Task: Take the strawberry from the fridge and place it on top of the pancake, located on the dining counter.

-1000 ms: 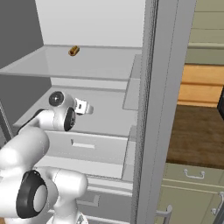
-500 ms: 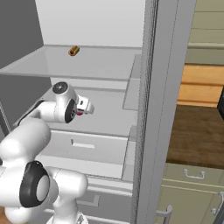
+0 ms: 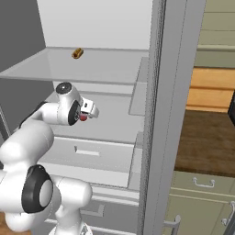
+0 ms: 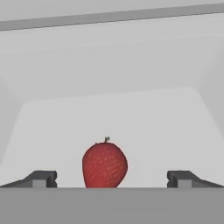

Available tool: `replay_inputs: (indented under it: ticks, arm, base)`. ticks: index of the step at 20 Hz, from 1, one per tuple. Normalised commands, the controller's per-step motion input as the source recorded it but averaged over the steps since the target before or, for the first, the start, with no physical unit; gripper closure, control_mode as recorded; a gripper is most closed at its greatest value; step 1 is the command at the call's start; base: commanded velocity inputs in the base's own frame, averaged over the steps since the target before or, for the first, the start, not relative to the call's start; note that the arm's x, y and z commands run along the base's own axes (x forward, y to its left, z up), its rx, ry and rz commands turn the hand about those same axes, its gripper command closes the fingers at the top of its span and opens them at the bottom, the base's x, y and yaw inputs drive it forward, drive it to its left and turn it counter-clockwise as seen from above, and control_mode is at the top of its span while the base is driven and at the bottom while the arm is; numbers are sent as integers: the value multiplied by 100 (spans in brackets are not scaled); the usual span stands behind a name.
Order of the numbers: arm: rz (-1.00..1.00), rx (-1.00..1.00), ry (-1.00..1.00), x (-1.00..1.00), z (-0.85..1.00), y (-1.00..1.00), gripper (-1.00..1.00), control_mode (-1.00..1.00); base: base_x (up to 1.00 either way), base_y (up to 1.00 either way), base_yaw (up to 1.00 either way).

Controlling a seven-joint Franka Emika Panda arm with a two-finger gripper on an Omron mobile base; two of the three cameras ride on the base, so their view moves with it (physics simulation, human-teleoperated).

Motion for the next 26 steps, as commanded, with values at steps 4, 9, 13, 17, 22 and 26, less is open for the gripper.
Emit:
replay_inputs:
  ticks: [4, 9, 13, 17, 22, 26]
  arm:
    - [0, 0, 0, 6, -8, 7, -100, -100]
    - [0, 0, 0, 10, -18, 8, -100, -100]
    - [0, 0, 0, 8, -12, 0, -100, -100]
    - [0, 0, -3, 3, -2, 0, -100, -100]
    - [0, 0, -2, 9, -4, 0, -100, -100]
    - [0, 0, 0, 11, 0, 0, -100, -100]
  base:
    - [0, 0, 0]
    - [0, 0, 0]
    - [0, 0, 0]
    - [0, 0, 0]
    - [0, 0, 0]
    - [0, 0, 0]
